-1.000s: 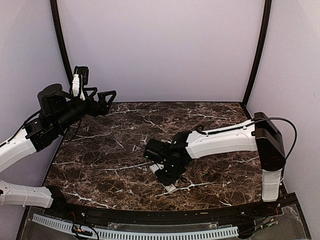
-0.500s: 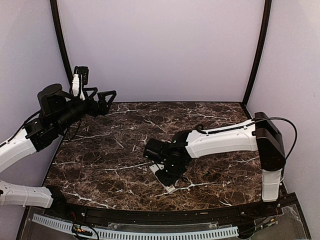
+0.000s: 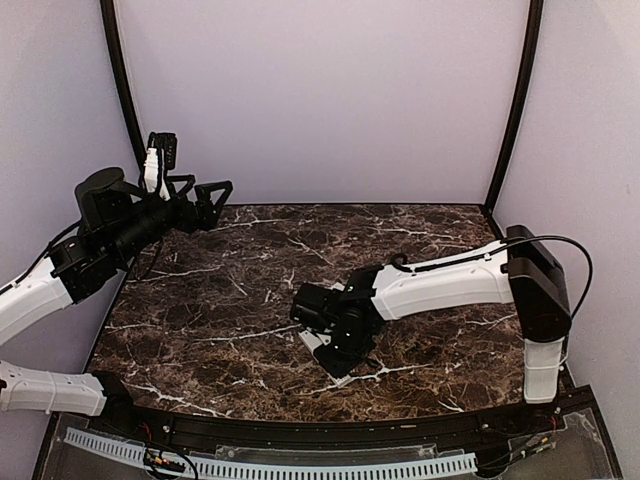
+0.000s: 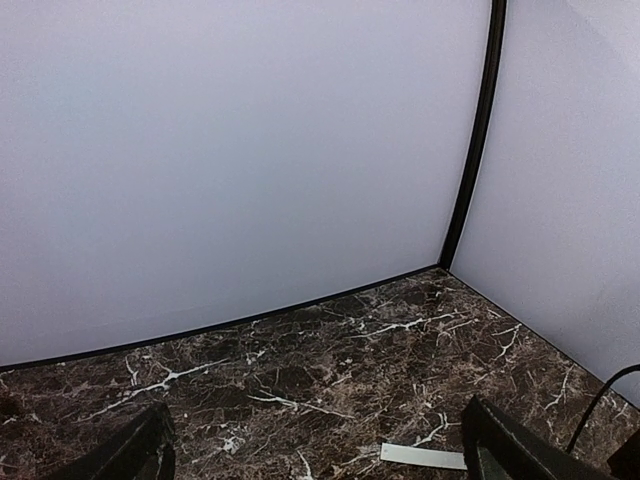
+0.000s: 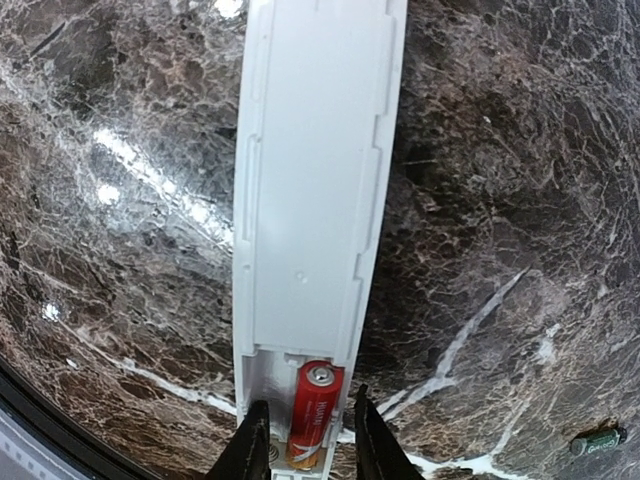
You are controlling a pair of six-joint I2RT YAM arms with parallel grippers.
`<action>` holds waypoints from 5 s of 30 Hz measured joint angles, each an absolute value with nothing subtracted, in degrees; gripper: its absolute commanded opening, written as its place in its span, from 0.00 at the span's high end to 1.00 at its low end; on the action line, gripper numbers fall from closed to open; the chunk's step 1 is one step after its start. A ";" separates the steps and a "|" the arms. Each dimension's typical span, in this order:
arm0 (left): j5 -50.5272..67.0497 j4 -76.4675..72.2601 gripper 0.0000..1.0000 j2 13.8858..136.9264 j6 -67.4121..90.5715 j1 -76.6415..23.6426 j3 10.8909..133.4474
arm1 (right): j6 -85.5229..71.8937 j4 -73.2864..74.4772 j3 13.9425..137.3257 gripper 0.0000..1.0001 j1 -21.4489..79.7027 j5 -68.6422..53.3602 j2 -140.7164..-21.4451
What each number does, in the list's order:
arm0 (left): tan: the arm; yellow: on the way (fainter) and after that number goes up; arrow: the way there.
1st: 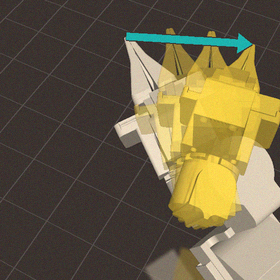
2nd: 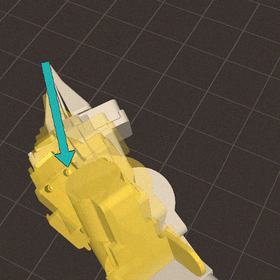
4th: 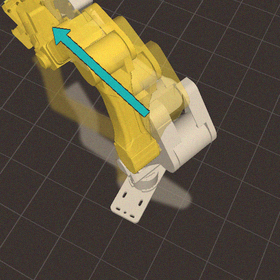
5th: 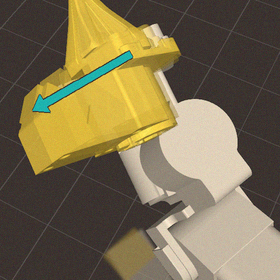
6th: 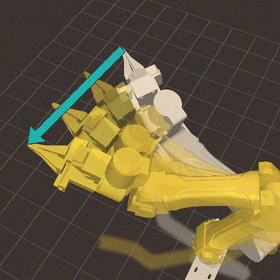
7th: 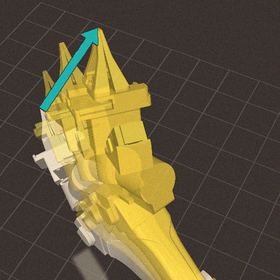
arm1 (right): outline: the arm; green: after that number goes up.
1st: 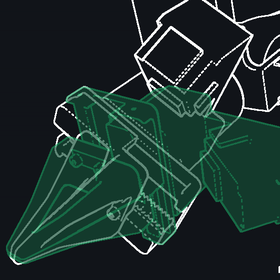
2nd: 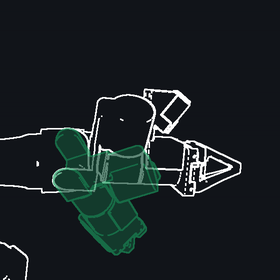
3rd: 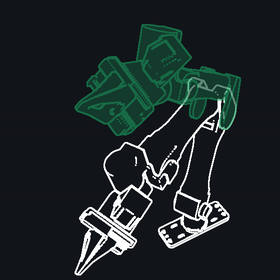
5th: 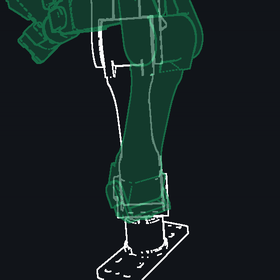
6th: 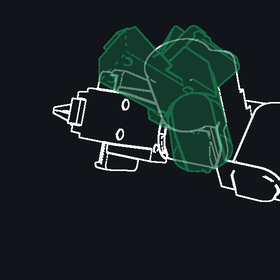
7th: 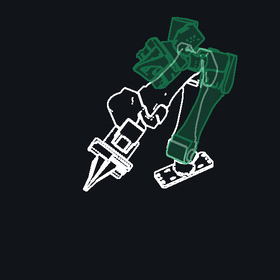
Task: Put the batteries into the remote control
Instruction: Load the battery into the battery compartment, then adjust the remote control without the battery cover at the center of the board, then pick up the battery at the center of the board.
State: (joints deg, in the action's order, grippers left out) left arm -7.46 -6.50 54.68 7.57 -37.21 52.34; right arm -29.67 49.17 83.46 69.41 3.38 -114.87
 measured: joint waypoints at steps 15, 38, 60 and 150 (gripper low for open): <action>8.54 -5.30 0.01 62.39 -2.66 -36.91 51.59 | -27.03 49.78 83.68 0.58 68.93 1.08 -112.20; 27.03 21.02 0.01 105.36 -61.19 -50.17 68.47 | -28.64 28.91 52.66 0.41 58.76 -9.72 -87.31; 24.82 11.46 0.48 109.80 -58.28 -52.14 64.66 | -36.97 25.06 50.57 0.55 57.89 -9.19 -80.60; 3.49 21.19 0.13 82.06 -24.43 -55.99 58.92 | 54.28 49.43 62.72 0.97 48.18 -3.22 -101.86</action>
State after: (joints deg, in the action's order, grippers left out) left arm 3.49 21.19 82.06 -24.43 -55.99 58.92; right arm 54.28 49.43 62.72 48.18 -3.22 -101.86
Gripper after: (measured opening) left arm 0.870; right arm 0.114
